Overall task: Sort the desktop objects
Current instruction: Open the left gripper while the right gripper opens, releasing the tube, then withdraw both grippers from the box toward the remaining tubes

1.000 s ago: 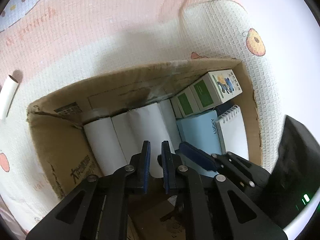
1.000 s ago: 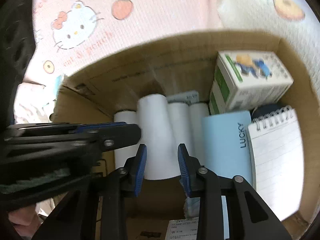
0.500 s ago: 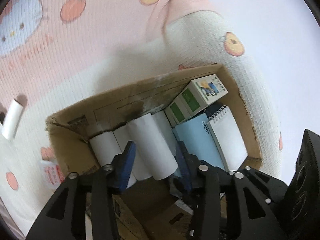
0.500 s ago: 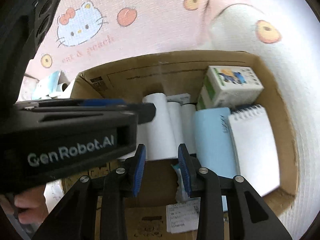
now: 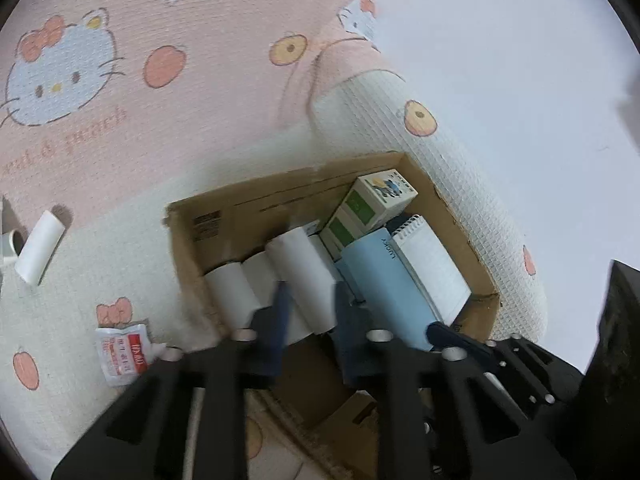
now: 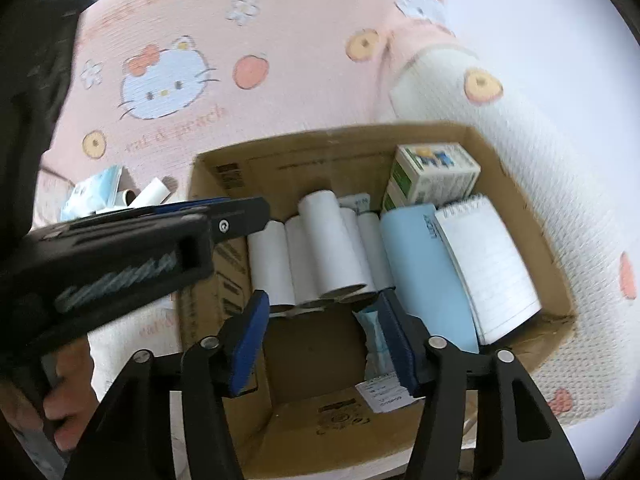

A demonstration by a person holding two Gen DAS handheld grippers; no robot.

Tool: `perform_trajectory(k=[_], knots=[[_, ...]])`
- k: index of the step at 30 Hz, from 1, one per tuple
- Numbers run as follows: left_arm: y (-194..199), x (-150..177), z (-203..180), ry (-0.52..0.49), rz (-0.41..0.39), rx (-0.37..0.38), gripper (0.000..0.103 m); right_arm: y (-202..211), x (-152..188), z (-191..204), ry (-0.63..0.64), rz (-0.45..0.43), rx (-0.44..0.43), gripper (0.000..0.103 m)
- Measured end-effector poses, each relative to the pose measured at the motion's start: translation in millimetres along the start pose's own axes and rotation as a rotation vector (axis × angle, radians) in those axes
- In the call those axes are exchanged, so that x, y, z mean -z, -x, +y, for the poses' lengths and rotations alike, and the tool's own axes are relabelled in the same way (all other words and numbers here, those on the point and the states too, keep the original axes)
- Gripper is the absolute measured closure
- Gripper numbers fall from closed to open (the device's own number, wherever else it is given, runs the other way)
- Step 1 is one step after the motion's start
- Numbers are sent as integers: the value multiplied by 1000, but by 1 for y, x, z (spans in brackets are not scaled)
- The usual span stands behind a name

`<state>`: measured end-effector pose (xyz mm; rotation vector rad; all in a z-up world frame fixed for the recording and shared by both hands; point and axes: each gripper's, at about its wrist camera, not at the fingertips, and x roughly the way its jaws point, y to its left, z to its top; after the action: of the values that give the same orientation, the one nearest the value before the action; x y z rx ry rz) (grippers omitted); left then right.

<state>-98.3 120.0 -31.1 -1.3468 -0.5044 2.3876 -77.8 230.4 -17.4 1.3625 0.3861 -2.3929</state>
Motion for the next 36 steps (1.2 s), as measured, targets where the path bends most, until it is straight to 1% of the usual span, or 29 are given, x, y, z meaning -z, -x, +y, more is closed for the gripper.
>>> perform_trajectory(k=[2, 5, 9, 10, 13, 14, 15, 18, 20, 23, 25, 28, 29, 32, 34, 35, 36], knots=[[8, 1, 5, -11, -16, -5, 93, 5, -6, 7, 40, -11, 12, 43], [25, 4, 16, -12, -57, -11, 93, 13, -6, 28, 115, -19, 28, 42], [48, 9, 36, -6, -104, 27, 93, 20, -11, 46, 169, -36, 77, 42], [53, 9, 42, -6, -117, 31, 93, 22, -12, 51, 184, -41, 72, 41], [70, 12, 62, -10, -169, 27, 93, 28, -14, 66, 213, -54, 6, 37], [74, 14, 69, -5, -180, 19, 93, 28, -16, 73, 224, -50, -24, 37], [79, 16, 80, 10, -194, 16, 93, 28, -17, 78, 233, -48, -35, 37], [86, 24, 109, 61, -213, 41, 93, 27, -18, 99, 286, -38, -17, 36], [90, 30, 125, 85, -220, 40, 93, 23, -20, 114, 330, -35, -8, 36], [93, 40, 150, 108, -237, 15, 93, 14, -22, 139, 388, -22, -18, 36], [94, 48, 169, 126, -254, -22, 93, 9, -23, 151, 415, -17, -30, 36], [95, 61, 192, 151, -272, -63, 93, 0, -23, 169, 459, -20, -55, 36], [96, 64, 200, 161, -274, -71, 93, -5, -23, 175, 470, -15, -79, 36], [94, 76, 223, 194, -256, -98, 93, -17, -25, 185, 464, -1, -129, 36], [91, 92, 240, 219, -247, -112, 93, -24, -26, 193, 424, -51, -179, 36], [89, 100, 248, 234, -241, -115, 93, -29, -24, 198, 412, -95, -205, 36], [85, 113, 258, 261, -226, -122, 93, -34, -19, 204, 408, -137, -251, 36]])
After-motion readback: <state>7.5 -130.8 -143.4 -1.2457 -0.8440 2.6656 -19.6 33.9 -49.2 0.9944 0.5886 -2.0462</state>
